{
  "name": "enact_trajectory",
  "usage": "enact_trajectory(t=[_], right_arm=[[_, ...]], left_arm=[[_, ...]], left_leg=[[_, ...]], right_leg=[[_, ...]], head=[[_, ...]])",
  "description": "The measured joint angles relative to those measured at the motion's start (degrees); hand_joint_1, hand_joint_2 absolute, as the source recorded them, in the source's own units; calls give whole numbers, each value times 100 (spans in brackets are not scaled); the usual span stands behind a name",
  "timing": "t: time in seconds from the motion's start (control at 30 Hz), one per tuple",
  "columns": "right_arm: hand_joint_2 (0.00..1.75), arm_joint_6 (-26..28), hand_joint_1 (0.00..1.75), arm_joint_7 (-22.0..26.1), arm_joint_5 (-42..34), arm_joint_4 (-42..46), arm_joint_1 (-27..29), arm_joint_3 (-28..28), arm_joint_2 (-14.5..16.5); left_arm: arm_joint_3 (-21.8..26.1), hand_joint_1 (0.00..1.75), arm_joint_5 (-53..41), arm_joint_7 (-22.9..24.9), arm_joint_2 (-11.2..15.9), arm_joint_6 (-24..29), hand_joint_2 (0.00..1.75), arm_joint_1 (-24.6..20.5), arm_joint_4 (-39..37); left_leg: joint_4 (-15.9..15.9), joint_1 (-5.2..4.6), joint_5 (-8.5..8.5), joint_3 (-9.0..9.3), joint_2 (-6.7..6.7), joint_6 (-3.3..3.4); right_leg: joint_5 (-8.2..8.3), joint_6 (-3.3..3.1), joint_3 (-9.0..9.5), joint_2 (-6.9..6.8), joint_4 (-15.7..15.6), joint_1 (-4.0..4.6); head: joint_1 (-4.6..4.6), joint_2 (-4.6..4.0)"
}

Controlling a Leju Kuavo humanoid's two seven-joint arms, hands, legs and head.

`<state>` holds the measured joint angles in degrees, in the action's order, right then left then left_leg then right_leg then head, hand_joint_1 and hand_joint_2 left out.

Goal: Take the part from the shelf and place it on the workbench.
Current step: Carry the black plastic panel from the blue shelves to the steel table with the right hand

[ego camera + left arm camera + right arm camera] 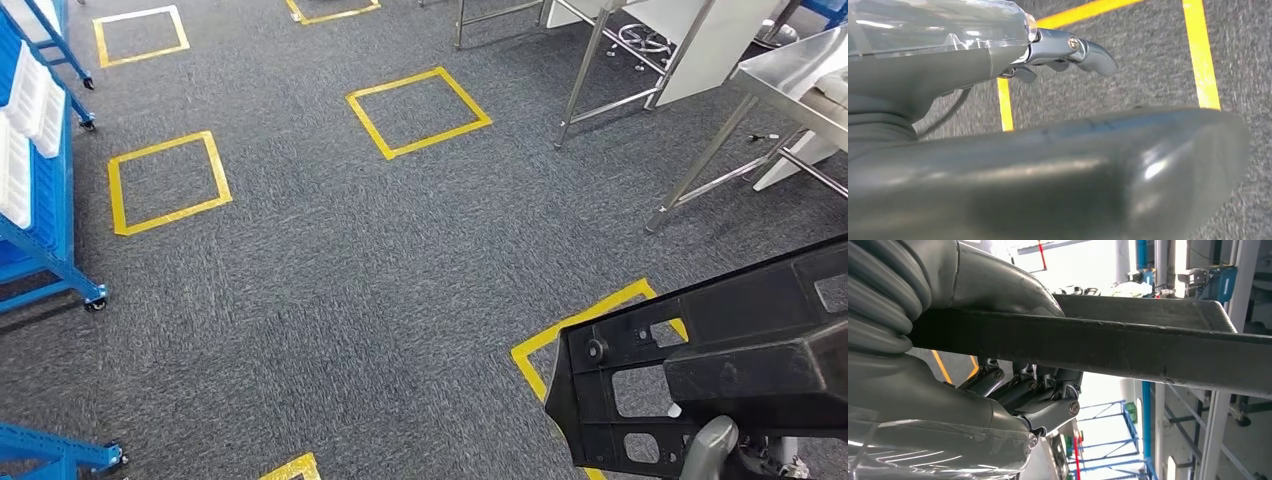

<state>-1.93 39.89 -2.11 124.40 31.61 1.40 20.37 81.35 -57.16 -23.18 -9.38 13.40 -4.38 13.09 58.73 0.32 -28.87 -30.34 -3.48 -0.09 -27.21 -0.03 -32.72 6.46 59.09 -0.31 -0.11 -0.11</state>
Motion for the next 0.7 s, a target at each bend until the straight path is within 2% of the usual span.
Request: enact_trajectory(t=[0.03,0.07,0.1,0.13,0.2,0.23,0.27,0.3,0.33,0.37,0.43,0.47,0.5,0.53,0.57,0.6,0.63,0.7], right_arm=[[175,-4,175,-1,5,-1,3,-3,0],[175,-5,175,0,8,-1,10,-7,0],[175,-5,175,1,16,-1,11,-12,0],[175,-4,175,2,29,0,10,-17,0],[175,-5,175,4,93,0,3,-28,0],[175,-8,175,4,141,-1,0,-36,0],[175,-13,175,4,209,-2,-1,-43,0],[175,-19,175,4,291,-2,-4,-50,0],[175,-21,175,4,386,-3,-11,-54,0],[175,-16,175,4,495,-5,-25,-55,-1],[175,62,175,3,727,-22,-85,-47,-7],[175,160,175,3,853,-39,-125,-25,-23],[175,296,175,2,982,-63,-164,14,-53],[175,464,175,-1,1115,-93,-198,73,-103],[175,628,175,-1,1239,-127,-221,148,-163],[175,764,175,-2,1333,-165,-244,227,-225],[175,864,175,-3,1401,-206,-274,306,-284],[175,957,175,-6,1472,-301,-344,439,-382]], left_arm=[[-1,0,-3,-16,0,12,0,-7,0],[0,0,-6,-25,1,19,0,-15,1],[0,0,-16,-38,2,26,0,-20,1],[0,0,-29,-54,3,32,0,-21,2],[-2,0,-71,-96,8,39,0,-6,2],[-4,0,-98,-109,11,31,0,5,2],[-12,0,-138,-116,15,20,0,14,2],[-23,0,-183,-117,19,9,0,16,2],[-39,0,-231,-108,24,2,0,12,2],[-56,0,-286,-87,34,-1,0,4,2],[-104,0,-425,-35,79,-27,0,-5,2],[-147,0,-526,-26,119,-51,0,-5,2],[-209,0,-649,-39,156,-75,0,-3,2],[-292,0,-791,-74,189,-90,0,-5,2],[-390,0,-937,-118,219,-94,0,-9,2],[-494,0,-1072,-167,238,-88,0,-16,2],[-593,0,-1187,-212,253,-78,0,-20,2],[-764,0,-1349,-279,271,-59,0,-3,2]], left_leg=[[-13,-3,14,4,57,37],[-35,-3,32,15,122,76],[-63,3,52,26,182,113],[-92,12,69,32,248,144],[-111,0,74,33,381,177],[-110,-10,67,32,458,183],[-109,-18,57,35,534,185],[-109,-25,43,44,609,186],[-108,-30,28,63,672,181],[-110,-35,9,90,731,174],[-112,-50,-34,144,837,141],[-113,-58,-51,163,888,119],[-116,-64,-65,176,941,94],[-122,-70,-77,193,1002,69],[-123,-69,-95,207,1024,42],[-68,-66,-146,200,953,13],[78,-63,-246,148,826,-12],[724,-43,-586,-149,509,-46]], right_leg=[[12,35,-17,53,-6,-11],[2,64,-30,31,11,-16],[-51,90,-70,-67,88,-13],[-163,112,-155,-212,266,-6],[-507,148,-484,-514,924,-2],[-646,161,-672,-576,1281,-9],[-698,168,-803,-606,1519,-15],[-641,165,-837,-623,1561,-17],[-480,152,-745,-645,1368,-14],[-261,126,-555,-703,1000,-3],[14,41,-164,-963,258,64],[57,-1,-60,-1054,48,103],[38,-33,-35,-1091,-26,137],[44,-61,-44,-1026,-46,152],[58,-82,-37,-955,-72,131],[74,-108,-21,-891,-103,106],[91,-137,-5,-829,-133,78],[105,-175,11,-706,-155,50]], head=[[-1,0],[0,0],[13,0],[25,0],[47,0],[46,0],[46,0],[46,0],[47,0],[47,0],[46,0],[44,0],[42,0],[43,0],[41,0],[39,0],[34,0],[23,0]])
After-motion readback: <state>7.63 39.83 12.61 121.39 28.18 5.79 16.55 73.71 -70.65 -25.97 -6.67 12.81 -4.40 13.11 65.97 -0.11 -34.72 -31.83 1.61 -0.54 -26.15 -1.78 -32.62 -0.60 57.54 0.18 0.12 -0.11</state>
